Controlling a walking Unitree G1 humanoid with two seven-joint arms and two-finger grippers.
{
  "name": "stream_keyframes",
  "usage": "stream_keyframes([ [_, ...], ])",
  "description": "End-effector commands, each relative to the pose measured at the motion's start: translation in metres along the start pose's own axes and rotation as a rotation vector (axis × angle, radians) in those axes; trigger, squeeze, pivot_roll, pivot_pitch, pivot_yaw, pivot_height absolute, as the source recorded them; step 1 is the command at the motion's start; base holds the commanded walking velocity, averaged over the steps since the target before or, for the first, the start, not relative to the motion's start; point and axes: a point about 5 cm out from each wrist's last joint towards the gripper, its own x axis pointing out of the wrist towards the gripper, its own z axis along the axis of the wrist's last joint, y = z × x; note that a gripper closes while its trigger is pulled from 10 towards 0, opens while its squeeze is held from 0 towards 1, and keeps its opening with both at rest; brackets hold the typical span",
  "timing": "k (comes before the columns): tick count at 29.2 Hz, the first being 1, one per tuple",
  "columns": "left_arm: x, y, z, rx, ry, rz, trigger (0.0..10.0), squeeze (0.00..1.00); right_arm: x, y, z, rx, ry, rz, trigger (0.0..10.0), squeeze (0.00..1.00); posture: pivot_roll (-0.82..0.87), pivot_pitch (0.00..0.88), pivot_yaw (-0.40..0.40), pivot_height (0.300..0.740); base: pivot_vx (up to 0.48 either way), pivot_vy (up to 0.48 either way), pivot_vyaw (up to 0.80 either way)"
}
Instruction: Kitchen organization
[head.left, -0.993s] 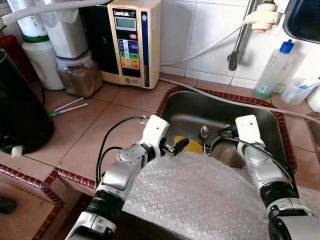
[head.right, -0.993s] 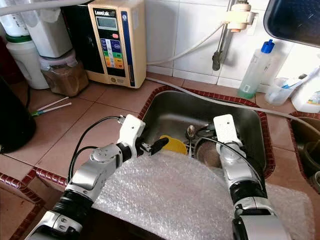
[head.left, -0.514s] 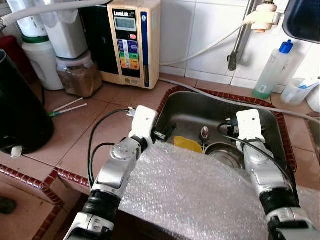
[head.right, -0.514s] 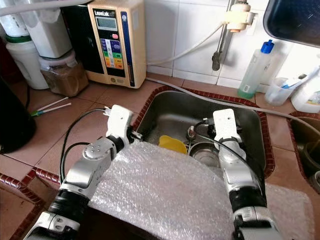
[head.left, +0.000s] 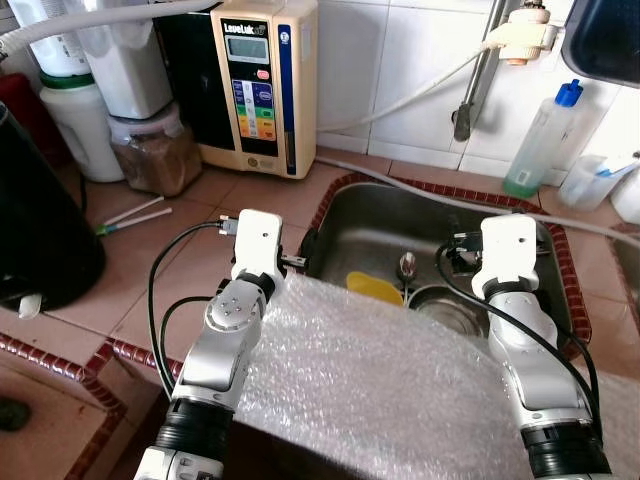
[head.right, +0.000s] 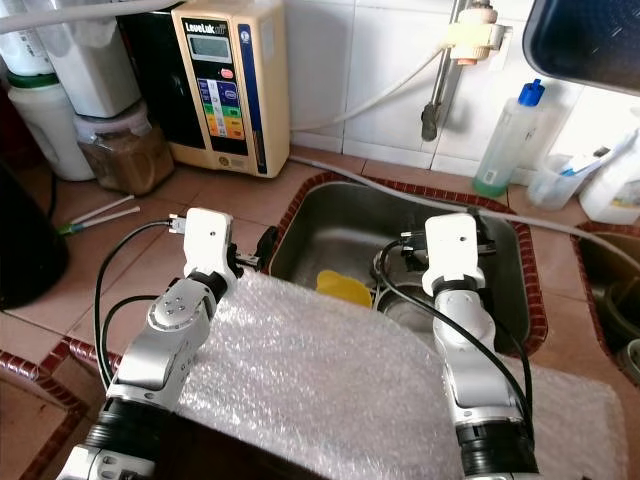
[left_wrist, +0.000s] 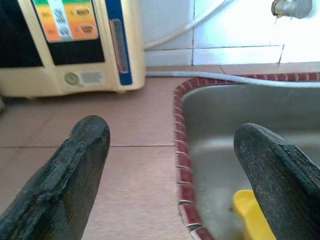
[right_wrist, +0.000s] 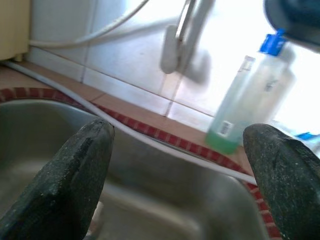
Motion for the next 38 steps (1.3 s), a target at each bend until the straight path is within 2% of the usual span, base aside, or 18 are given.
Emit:
stream_keyframes([
  [1, -0.005, 0.009, 0.003, 0.024, -0.001, 0.023, 10.0, 1.0, -0.002, -0.003, 0.009, -0.019, -0.03, -0.009, 10.0, 1.0, -0.01, 0.0, 0.046, 0.74, 0.0, 0.0, 0.0],
  [6, -0.015, 0.025, 0.008, 0.083, -0.016, 0.076, 10.0, 1.0, -0.009, 0.002, 0.016, -0.058, -0.061, 0.032, 10.0, 1.0, 0.0, 0.0, 0.037, 0.74, 0.0, 0.0, 0.0],
  [9, -0.021, 0.032, 0.012, 0.101, -0.018, 0.134, 10.0, 1.0, -0.013, 0.002, 0.019, -0.047, -0.054, 0.025, 10.0, 1.0, 0.0, 0.0, 0.031, 0.74, 0.0, 0.0, 0.0],
  [14, -0.031, 0.026, 0.005, 0.038, 0.021, 0.144, 10.0, 1.0, -0.022, 0.001, 0.02, -0.038, -0.046, 0.039, 10.0, 1.0, 0.0, 0.0, 0.031, 0.74, 0.0, 0.0, 0.0],
  [15, -0.032, 0.021, 0.005, 0.027, 0.009, 0.114, 10.0, 0.0, -0.025, 0.003, 0.023, -0.028, -0.063, 0.055, 10.0, 1.0, 0.0, 0.0, 0.031, 0.74, 0.0, 0.0, 0.0],
  [20, -0.03, 0.021, 0.001, -0.033, 0.049, 0.109, 10.0, 0.0, -0.035, 0.009, 0.029, 0.008, -0.066, 0.085, 10.0, 1.0, -0.02, 0.0, 0.032, 0.74, 0.0, 0.0, 0.0],
  [21, -0.03, 0.022, 0.0, -0.032, 0.061, 0.122, 10.0, 0.0, -0.035, 0.012, 0.028, 0.018, -0.052, 0.091, 10.0, 0.44, -0.02, 0.0, 0.034, 0.74, 0.0, 0.0, 0.0],
  [22, -0.032, 0.024, -0.001, -0.025, 0.075, 0.141, 10.0, 0.0, -0.035, 0.016, 0.026, 0.028, -0.036, 0.098, 10.0, 0.25, -0.02, 0.0, 0.033, 0.74, 0.0, 0.0, -0.66],
  [23, -0.032, 0.024, -0.002, -0.018, 0.077, 0.145, 10.0, 0.0, -0.035, 0.017, 0.027, 0.029, -0.033, 0.1, 10.0, 0.25, -0.02, 0.0, 0.033, 0.74, 0.0, 0.0, -0.66],
  [24, -0.032, 0.024, -0.002, -0.013, 0.082, 0.141, 10.0, 0.0, -0.034, 0.018, 0.027, 0.032, -0.031, 0.102, 10.0, 0.0, -0.01, 0.0, 0.033, 0.74, 0.0, 0.0, -0.79],
  [30, -0.027, 0.021, 0.0, -0.008, 0.11, 0.097, 10.0, 0.0, -0.03, 0.023, 0.03, 0.031, -0.034, 0.12, 10.0, 0.0, -0.01, 0.0, 0.035, 0.74, 0.0, 0.0, -0.77],
  [38, -0.026, 0.02, 0.001, -0.032, 0.12, 0.084, 10.0, 0.0, -0.028, 0.02, 0.03, 0.036, -0.016, 0.113, 10.0, 0.0, -0.02, 0.0, 0.033, 0.74, 0.0, 0.0, -0.77],
])
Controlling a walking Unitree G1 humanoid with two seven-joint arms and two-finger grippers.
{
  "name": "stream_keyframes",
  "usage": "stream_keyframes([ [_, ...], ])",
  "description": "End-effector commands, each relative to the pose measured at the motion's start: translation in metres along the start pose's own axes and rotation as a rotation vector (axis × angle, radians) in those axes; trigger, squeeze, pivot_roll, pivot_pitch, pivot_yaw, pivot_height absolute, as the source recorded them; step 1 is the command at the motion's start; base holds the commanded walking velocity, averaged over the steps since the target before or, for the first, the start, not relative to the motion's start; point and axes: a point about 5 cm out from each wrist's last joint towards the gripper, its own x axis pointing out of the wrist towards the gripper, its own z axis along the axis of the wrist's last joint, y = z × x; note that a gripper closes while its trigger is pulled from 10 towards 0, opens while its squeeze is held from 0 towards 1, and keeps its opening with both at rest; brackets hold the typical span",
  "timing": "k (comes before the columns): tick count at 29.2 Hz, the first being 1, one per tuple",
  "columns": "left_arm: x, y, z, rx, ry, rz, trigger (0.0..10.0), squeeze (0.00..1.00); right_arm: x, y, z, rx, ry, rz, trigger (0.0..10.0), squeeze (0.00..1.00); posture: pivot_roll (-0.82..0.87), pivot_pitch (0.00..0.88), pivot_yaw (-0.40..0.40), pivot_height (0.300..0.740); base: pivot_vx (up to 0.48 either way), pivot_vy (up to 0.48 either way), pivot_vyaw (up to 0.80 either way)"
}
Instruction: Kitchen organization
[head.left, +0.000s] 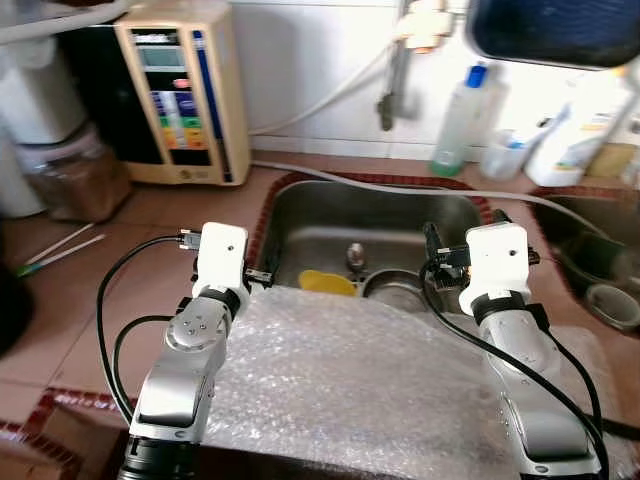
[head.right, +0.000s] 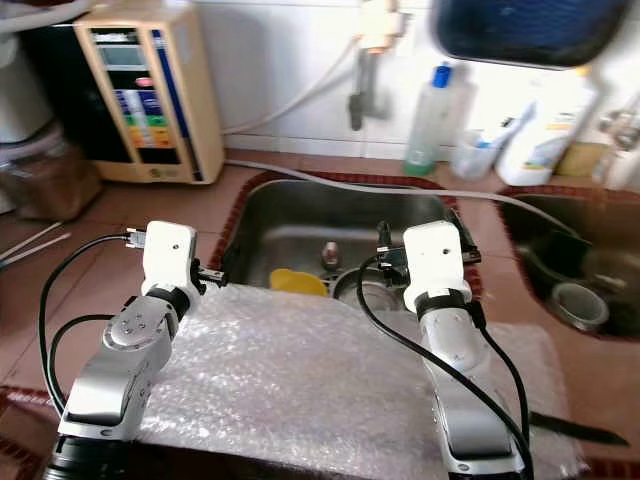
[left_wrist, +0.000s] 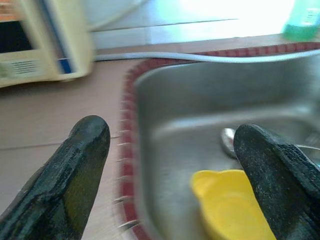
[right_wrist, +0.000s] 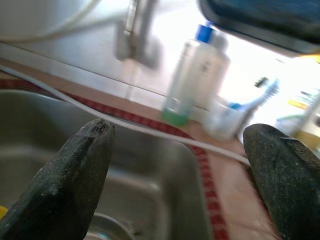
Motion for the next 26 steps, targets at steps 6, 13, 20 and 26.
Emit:
stream_keyframes([
  [6, -0.001, 0.004, 0.004, 0.004, 0.01, -0.031, 10.0, 0.0, 0.003, -0.004, 0.003, -0.005, -0.008, 0.006, 10.0, 0.0, -0.02, 0.0, 0.033, 0.74, 0.0, 0.0, -0.28],
  [13, 0.0, -0.001, 0.004, -0.003, 0.015, -0.04, 10.0, 0.0, 0.005, 0.0, 0.003, -0.002, -0.012, 0.015, 10.0, 0.0, -0.02, 0.0, 0.035, 0.74, 0.0, 0.0, 0.0],
  [20, 0.006, 0.002, 0.006, -0.002, 0.016, -0.019, 10.0, 0.0, 0.005, 0.001, 0.001, -0.006, -0.002, 0.022, 10.0, 0.0, -0.02, 0.0, 0.036, 0.74, 0.0, 0.0, 0.0],
  [26, 0.009, 0.002, 0.008, -0.006, 0.01, -0.016, 10.0, 0.0, 0.006, 0.001, 0.001, -0.008, -0.001, 0.021, 10.0, 0.0, -0.02, 0.0, 0.038, 0.74, 0.0, 0.0, 0.0],
])
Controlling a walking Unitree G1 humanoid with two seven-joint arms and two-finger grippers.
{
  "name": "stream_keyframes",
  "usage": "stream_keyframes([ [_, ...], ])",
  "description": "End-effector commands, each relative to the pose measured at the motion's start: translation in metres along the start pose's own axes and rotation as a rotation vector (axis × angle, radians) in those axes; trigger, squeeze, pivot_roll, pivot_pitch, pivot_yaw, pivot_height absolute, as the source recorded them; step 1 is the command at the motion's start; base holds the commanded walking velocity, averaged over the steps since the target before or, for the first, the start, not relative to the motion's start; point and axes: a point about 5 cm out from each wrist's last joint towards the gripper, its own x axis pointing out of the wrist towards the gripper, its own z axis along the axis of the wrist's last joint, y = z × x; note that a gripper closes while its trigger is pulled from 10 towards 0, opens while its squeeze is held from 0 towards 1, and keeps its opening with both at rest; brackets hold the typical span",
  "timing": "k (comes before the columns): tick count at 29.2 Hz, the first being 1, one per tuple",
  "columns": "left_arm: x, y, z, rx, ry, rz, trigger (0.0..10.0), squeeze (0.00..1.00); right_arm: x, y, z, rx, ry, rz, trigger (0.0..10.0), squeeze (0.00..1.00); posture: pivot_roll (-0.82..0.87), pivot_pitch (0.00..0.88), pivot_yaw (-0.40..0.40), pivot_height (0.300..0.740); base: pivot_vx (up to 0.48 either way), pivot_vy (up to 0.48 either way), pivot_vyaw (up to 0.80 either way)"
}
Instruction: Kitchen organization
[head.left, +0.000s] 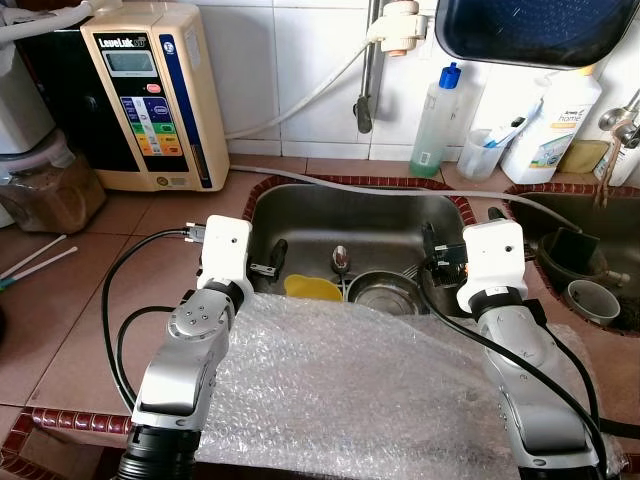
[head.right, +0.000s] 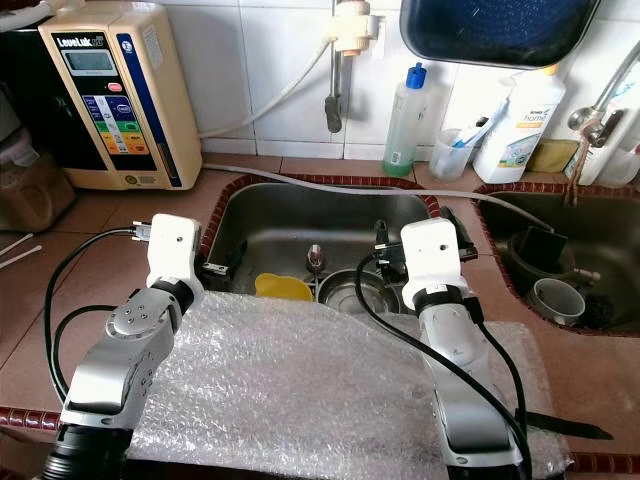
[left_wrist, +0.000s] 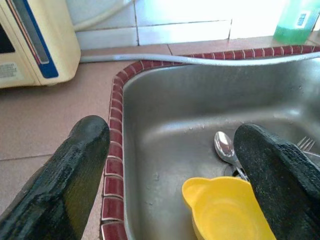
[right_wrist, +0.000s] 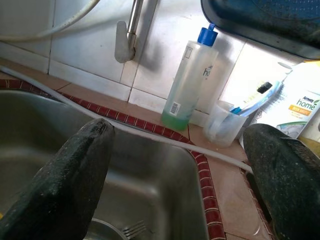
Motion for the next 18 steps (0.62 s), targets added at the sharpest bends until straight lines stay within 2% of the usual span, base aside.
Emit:
stream_keyframes([
  [1, 0.0022, 0.0018, 0.0046, 0.001, -0.012, 0.009, 10.0, 0.0, 0.0019, -0.0005, 0.001, -0.003, 0.0, -0.002, 10.0, 0.0, -0.02, 0.0, 0.038, 0.74, 0.0, 0.0, 0.0],
  [18, 0.0055, -0.0019, 0.0026, -0.016, 0.013, -0.001, 10.0, 0.0, 0.0019, -0.0034, -0.0002, -0.005, 0.004, -0.015, 10.0, 0.0, -0.02, 0.0, 0.042, 0.74, -0.274, 0.0, 0.0],
])
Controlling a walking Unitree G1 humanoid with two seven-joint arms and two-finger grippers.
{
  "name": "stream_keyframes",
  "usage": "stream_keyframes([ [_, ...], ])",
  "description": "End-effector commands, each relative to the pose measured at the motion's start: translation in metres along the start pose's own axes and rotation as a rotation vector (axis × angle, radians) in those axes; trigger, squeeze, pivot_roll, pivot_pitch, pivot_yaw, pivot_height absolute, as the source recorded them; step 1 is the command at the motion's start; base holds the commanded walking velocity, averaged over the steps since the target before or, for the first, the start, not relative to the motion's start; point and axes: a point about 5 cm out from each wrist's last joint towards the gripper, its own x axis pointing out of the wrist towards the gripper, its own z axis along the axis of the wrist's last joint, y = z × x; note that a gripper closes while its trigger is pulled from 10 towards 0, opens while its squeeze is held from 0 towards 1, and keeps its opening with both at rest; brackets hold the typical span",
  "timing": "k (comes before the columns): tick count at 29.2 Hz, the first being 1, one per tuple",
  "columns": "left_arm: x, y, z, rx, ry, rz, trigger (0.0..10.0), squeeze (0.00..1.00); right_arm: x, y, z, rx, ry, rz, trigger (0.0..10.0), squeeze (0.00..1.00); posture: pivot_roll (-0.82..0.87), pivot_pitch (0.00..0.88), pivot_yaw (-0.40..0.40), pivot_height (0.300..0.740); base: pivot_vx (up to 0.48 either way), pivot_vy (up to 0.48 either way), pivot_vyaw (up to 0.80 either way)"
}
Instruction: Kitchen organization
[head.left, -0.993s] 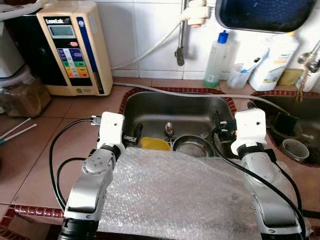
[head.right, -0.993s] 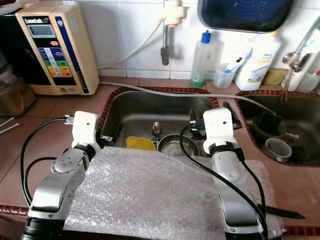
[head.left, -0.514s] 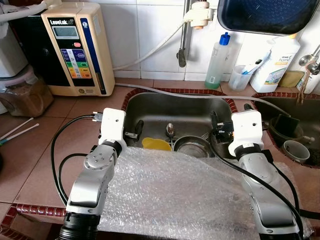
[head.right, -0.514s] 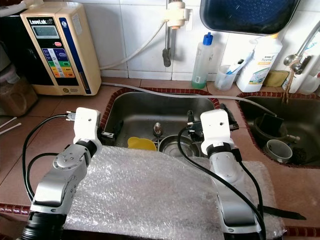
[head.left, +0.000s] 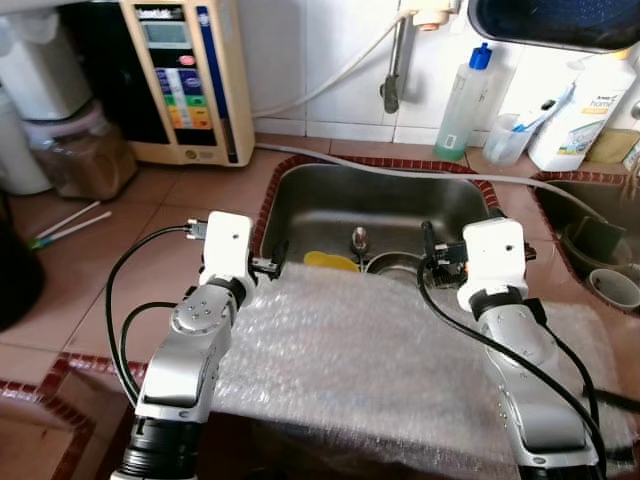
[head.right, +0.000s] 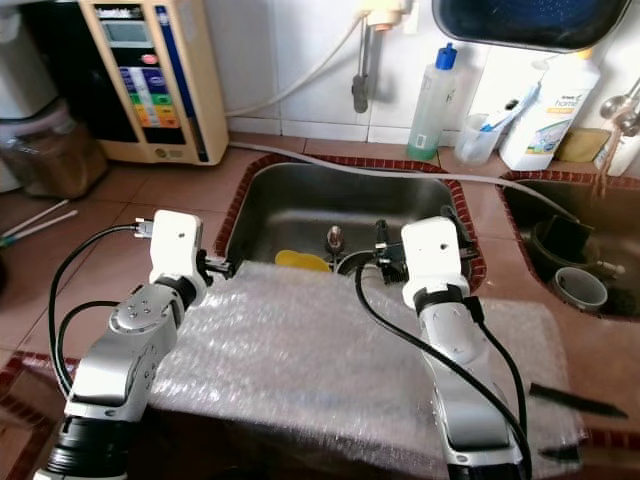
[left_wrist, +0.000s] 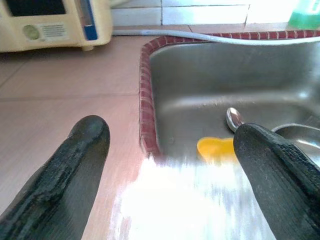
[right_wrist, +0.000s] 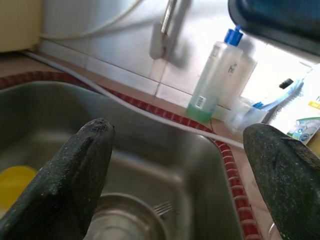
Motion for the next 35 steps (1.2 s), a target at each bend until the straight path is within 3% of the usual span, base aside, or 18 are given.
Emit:
stream_keyframes([
  [1, 0.0, 0.0, -0.001, -0.003, 0.01, 0.005, 10.0, 0.0, 0.002, -0.002, 0.002, -0.005, -0.005, -0.008, 10.0, 0.0, -0.03, 0.0, 0.042, 0.74, -0.289, 0.0, 0.0],
  [21, 0.002, 0.0, 0.0, -0.006, 0.01, 0.006, 10.0, 0.0, 0.002, -0.006, 0.004, -0.026, -0.02, -0.028, 10.0, 0.0, -0.03, 0.0, 0.048, 0.74, -0.272, 0.0, 0.0],
  [27, 0.0, 0.001, 0.006, -0.018, -0.039, -0.011, 10.0, 0.0, 0.003, -0.007, 0.005, -0.04, -0.035, -0.03, 10.0, 0.0, -0.02, 0.0, 0.045, 0.74, 0.0, 0.0, 0.0],
  [35, -0.003, -0.009, 0.01, -0.06, -0.085, -0.089, 10.0, 0.0, 0.003, -0.004, 0.005, -0.049, -0.033, -0.022, 10.0, 0.0, -0.03, 0.0, 0.043, 0.74, 0.0, 0.0, 0.0],
])
